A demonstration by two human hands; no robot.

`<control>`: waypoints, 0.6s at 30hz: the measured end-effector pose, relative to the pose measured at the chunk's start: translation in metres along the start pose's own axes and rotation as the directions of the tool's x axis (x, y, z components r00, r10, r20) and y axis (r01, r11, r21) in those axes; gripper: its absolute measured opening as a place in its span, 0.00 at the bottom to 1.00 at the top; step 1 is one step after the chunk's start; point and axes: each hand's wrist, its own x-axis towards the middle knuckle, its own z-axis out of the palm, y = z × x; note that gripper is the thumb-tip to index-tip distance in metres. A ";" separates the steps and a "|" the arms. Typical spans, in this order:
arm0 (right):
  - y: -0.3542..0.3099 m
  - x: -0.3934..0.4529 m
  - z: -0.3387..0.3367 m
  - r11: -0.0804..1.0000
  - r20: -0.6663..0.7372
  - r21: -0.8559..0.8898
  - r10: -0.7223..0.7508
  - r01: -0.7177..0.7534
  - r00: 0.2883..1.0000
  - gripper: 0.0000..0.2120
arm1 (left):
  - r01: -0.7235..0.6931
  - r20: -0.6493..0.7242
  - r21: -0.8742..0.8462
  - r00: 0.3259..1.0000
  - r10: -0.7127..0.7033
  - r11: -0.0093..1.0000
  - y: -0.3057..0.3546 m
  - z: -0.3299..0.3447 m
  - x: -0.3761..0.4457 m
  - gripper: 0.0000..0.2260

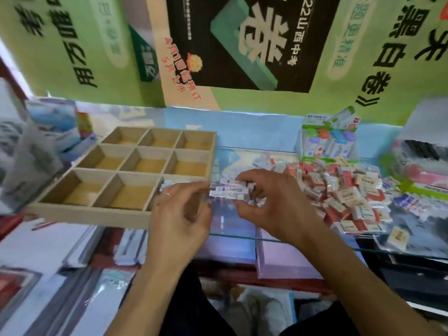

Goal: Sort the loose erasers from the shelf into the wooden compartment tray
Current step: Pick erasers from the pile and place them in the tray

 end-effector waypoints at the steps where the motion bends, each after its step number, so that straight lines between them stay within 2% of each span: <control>1: -0.006 0.007 0.007 1.000 0.023 -0.010 0.011 -0.011 1.000 0.14 | 0.034 -0.039 0.069 0.999 -0.031 0.997 -0.009 -0.006 0.000 0.11; 4: -0.022 0.028 0.027 0.999 0.076 -0.015 0.043 -0.042 0.996 0.14 | 0.174 -0.095 0.215 0.983 -0.157 0.961 -0.038 -0.022 0.000 0.10; 7: -0.033 0.046 0.049 0.997 0.156 -0.001 0.071 -0.072 0.985 0.15 | 0.248 -0.134 0.284 0.967 -0.218 0.926 -0.060 -0.034 -0.005 0.11; 10: -0.041 0.061 0.071 0.998 0.227 -0.043 0.052 -0.043 0.973 0.20 | 0.285 -0.175 0.278 0.954 -0.244 0.917 -0.068 -0.040 -0.007 0.11; 14: -0.048 0.071 0.095 0.998 0.275 -0.065 0.017 0.001 0.961 0.16 | 0.310 -0.188 0.266 0.945 -0.267 0.913 -0.070 -0.044 -0.010 0.08; 18: -0.048 0.074 0.104 0.981 0.364 -0.180 -0.003 0.073 0.931 0.20 | 0.302 -0.161 0.249 0.950 -0.268 0.920 -0.073 -0.046 -0.012 0.10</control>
